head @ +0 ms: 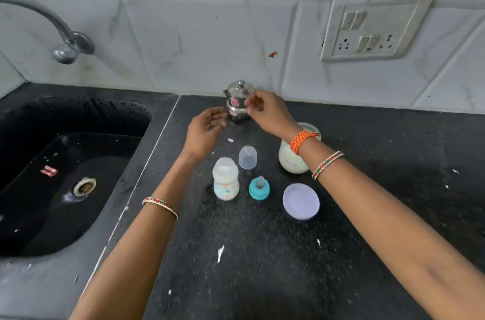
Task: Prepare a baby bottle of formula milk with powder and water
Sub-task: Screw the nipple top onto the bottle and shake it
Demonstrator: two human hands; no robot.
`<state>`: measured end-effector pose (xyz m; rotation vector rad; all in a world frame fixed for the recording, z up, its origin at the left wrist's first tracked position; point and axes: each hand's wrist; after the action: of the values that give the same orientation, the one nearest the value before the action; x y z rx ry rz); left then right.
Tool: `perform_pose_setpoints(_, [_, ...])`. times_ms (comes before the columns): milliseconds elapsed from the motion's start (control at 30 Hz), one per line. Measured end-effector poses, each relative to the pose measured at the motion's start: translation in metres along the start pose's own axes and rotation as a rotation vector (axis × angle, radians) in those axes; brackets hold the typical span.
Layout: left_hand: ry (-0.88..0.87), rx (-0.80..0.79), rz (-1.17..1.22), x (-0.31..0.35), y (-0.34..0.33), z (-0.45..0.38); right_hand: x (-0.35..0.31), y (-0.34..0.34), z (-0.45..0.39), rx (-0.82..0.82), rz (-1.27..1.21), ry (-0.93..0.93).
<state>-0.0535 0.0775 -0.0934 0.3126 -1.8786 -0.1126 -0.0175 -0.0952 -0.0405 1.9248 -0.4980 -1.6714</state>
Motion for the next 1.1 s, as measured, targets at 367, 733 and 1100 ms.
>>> perform_pose_setpoints(367, [0.254, 0.038, 0.245, -0.034, -0.003, 0.128, 0.078, -0.035, 0.105, -0.283, 0.558, -0.041])
perform_pose_setpoints(733, [0.096, -0.006, -0.036, -0.03, -0.015, 0.14, 0.041, -0.017, 0.11, -0.157, 0.132, 0.024])
perform_pose_setpoints(1100, [0.133, -0.043, -0.068, -0.03, -0.011, 0.139, -0.049, -0.013, 0.07, -0.548, 0.654, 0.378])
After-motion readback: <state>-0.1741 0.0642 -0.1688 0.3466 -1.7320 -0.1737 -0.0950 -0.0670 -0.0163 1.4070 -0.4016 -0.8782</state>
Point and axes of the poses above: each hand's wrist, its own z-axis away from the middle knuckle, its own y-axis out of the back of the hand, x = y × z, and after that the axes turned 9 degrees about -y, right-handed
